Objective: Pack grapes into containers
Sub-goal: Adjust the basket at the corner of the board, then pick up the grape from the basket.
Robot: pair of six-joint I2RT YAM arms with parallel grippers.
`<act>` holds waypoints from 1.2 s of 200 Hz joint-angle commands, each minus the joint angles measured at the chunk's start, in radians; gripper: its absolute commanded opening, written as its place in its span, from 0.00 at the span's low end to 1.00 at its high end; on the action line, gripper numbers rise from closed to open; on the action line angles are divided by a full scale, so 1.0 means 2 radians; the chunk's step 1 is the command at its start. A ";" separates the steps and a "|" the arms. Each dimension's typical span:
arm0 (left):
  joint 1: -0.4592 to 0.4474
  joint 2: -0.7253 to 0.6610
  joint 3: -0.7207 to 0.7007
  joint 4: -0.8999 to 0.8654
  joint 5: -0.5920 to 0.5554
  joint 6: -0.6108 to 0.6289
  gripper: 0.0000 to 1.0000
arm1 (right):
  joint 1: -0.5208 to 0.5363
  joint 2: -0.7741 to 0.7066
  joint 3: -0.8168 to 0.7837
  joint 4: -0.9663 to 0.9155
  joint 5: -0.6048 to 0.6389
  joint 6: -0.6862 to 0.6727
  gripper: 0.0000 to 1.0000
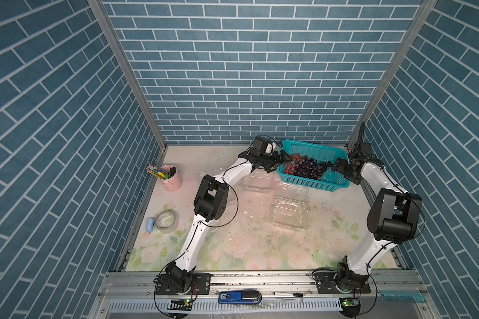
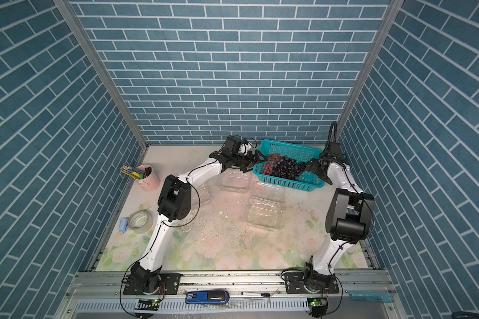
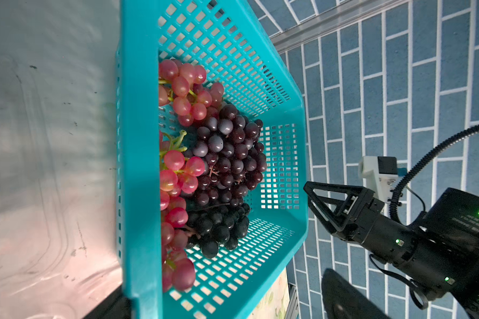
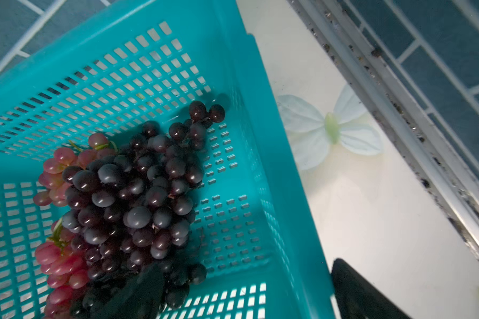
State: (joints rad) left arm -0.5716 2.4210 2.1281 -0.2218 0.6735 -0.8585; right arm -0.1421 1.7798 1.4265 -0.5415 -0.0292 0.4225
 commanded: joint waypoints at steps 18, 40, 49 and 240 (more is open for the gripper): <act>0.017 -0.026 0.038 -0.102 -0.012 0.069 1.00 | 0.004 -0.031 0.046 -0.061 0.058 -0.026 0.96; 0.025 -0.032 0.041 -0.131 -0.019 0.086 1.00 | 0.010 -0.037 0.051 -0.060 0.060 -0.026 0.96; 0.028 -0.038 0.041 -0.143 -0.026 0.099 1.00 | 0.013 -0.039 0.052 -0.052 0.042 -0.022 0.96; -0.036 -0.137 -0.018 -0.167 -0.090 0.211 1.00 | 0.086 0.236 0.189 -0.062 -0.021 0.004 0.73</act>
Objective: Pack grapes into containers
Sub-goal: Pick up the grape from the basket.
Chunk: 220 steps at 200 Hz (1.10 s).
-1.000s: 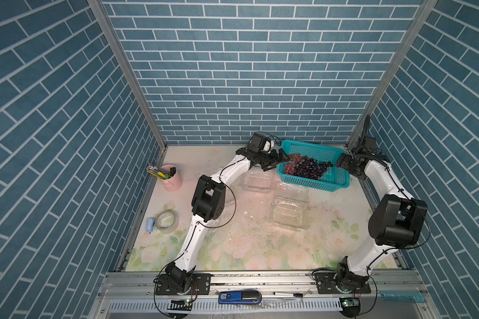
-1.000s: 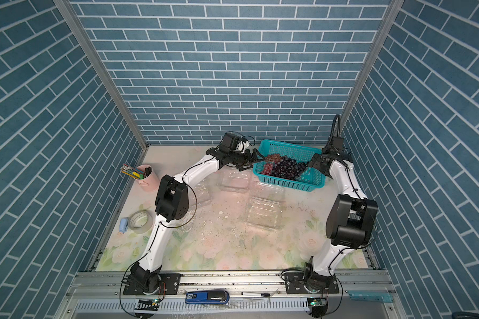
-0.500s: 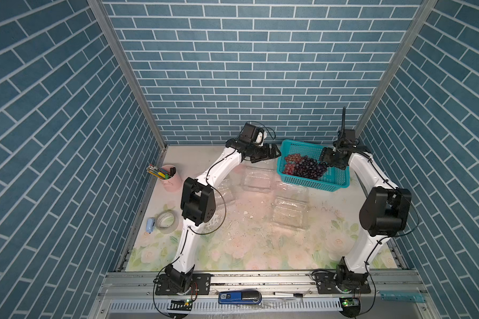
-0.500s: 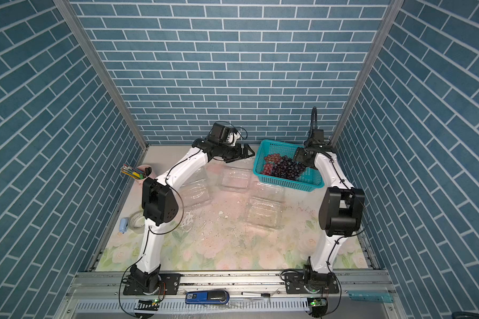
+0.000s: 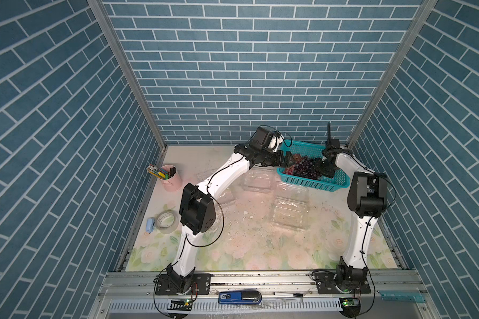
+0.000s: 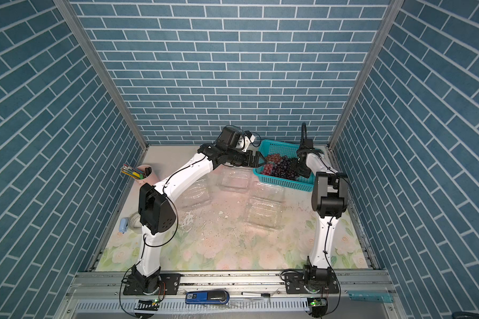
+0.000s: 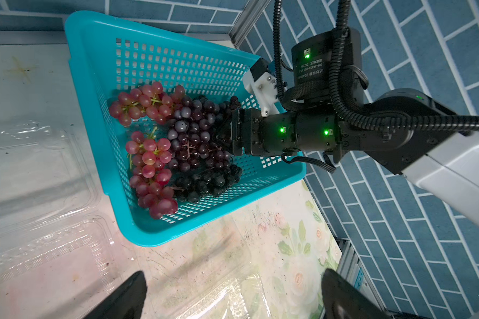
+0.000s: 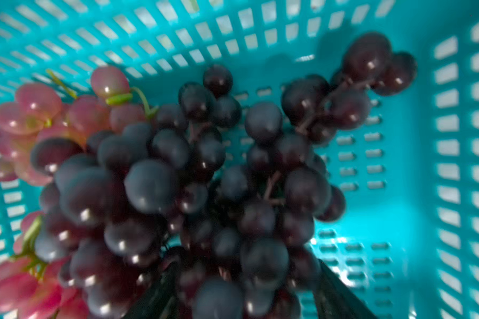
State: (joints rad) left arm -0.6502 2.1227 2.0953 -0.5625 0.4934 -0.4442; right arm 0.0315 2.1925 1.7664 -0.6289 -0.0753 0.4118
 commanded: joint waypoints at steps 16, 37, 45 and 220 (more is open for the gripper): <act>0.004 0.017 0.002 0.002 0.000 0.001 1.00 | -0.001 0.046 0.034 -0.027 0.006 0.010 0.71; 0.004 0.022 0.008 0.001 0.002 -0.003 1.00 | -0.001 0.056 0.048 -0.035 0.003 0.008 0.62; 0.003 0.023 0.010 -0.001 0.002 -0.004 1.00 | -0.002 0.054 0.047 -0.034 0.004 0.008 0.59; 0.004 0.019 -0.002 0.001 0.000 -0.011 1.00 | -0.035 -0.069 -0.007 0.009 -0.044 0.019 0.42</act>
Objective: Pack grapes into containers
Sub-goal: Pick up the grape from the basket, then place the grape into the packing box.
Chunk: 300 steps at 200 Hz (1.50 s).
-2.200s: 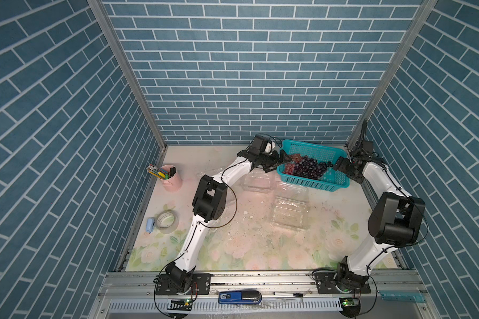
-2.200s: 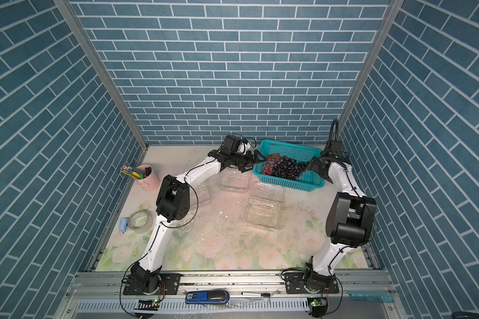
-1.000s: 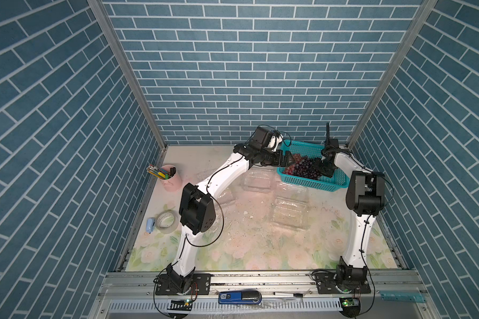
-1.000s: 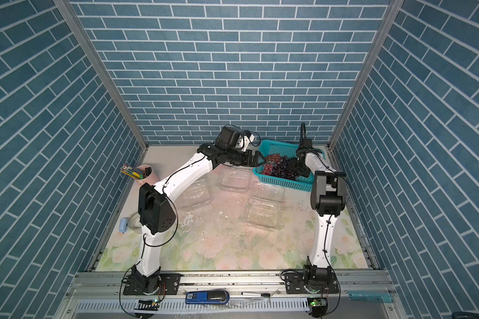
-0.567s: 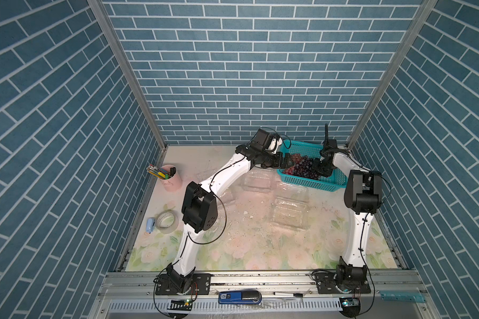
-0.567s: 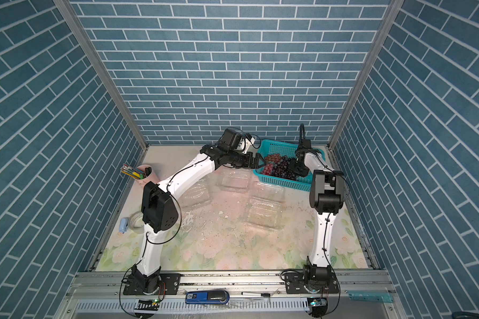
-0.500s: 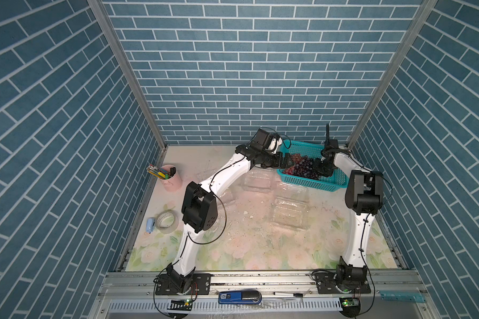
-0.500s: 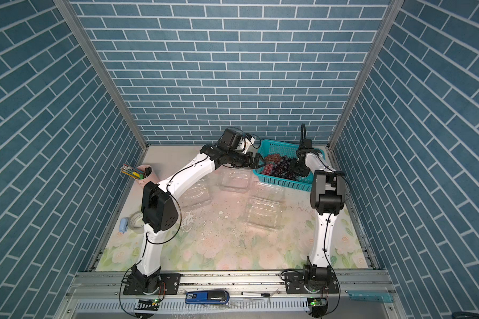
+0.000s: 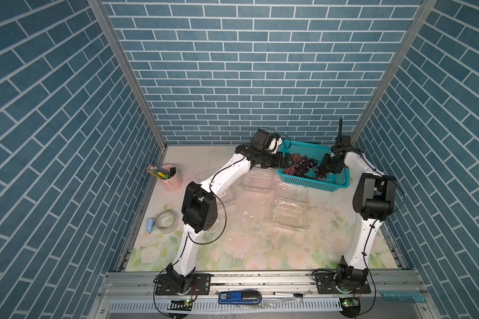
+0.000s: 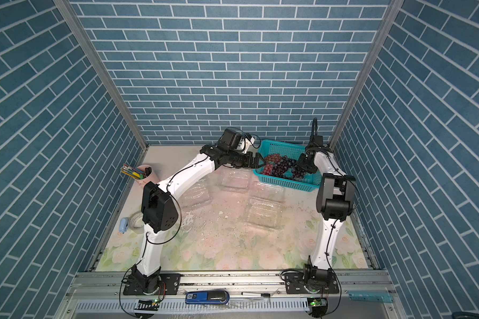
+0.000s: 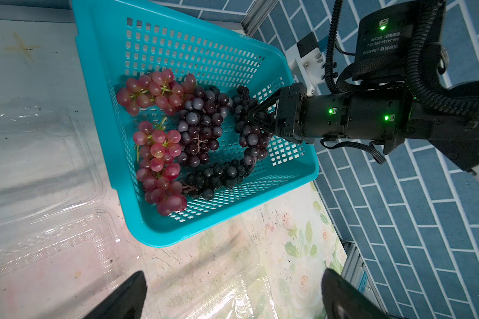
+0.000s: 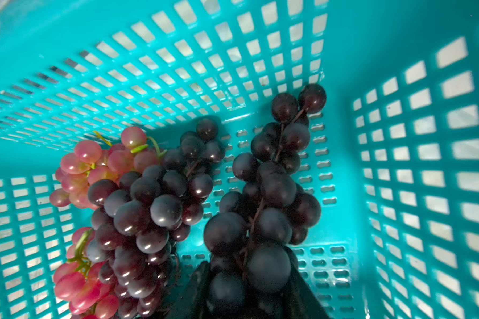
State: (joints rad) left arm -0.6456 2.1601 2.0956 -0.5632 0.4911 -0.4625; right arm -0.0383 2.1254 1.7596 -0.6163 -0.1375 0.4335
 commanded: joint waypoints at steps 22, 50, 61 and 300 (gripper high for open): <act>0.002 0.001 -0.004 0.004 0.004 -0.005 1.00 | 0.000 -0.042 0.001 -0.002 -0.016 0.005 0.42; 0.003 -0.002 -0.009 0.010 0.009 -0.011 1.00 | 0.000 -0.055 -0.002 0.002 -0.025 0.006 0.41; 0.003 -0.005 -0.014 0.013 0.008 -0.012 1.00 | 0.000 -0.060 -0.001 0.001 -0.027 0.006 0.41; 0.022 -0.183 -0.264 0.174 0.029 -0.100 1.00 | 0.130 -0.324 -0.132 -0.029 -0.050 -0.021 0.35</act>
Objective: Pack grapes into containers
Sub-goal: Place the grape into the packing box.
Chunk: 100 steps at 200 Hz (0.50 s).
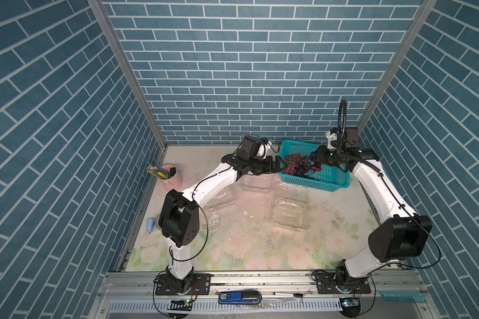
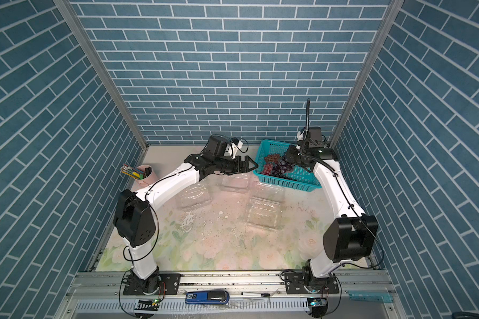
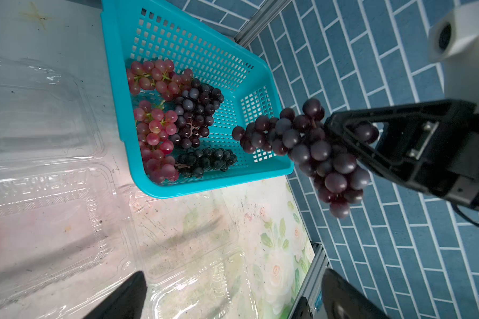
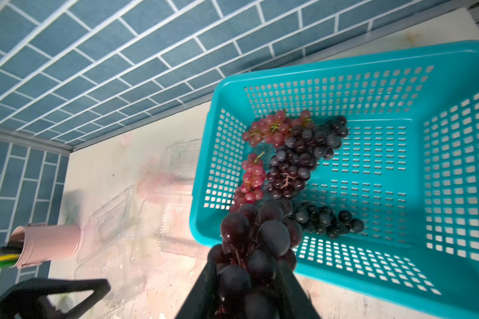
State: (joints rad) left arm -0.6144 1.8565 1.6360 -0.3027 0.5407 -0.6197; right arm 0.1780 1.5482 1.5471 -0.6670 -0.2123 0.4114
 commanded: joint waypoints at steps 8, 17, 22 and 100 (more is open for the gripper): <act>0.007 -0.043 -0.052 0.052 0.003 -0.024 1.00 | 0.032 -0.047 -0.039 -0.002 -0.013 -0.010 0.35; 0.007 -0.055 -0.070 0.058 0.002 -0.027 1.00 | 0.042 -0.062 -0.055 0.001 -0.014 -0.011 0.35; 0.007 -0.062 -0.079 0.061 0.000 -0.027 1.00 | 0.048 -0.069 -0.065 0.003 -0.015 -0.011 0.35; 0.007 -0.131 -0.196 0.098 -0.027 -0.046 0.99 | 0.124 -0.127 -0.209 0.047 -0.081 -0.032 0.35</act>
State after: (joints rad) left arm -0.6060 1.6207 1.2804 -0.1493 0.5121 -0.6979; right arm 0.3862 1.3182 1.1736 -0.6346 -0.3027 0.3939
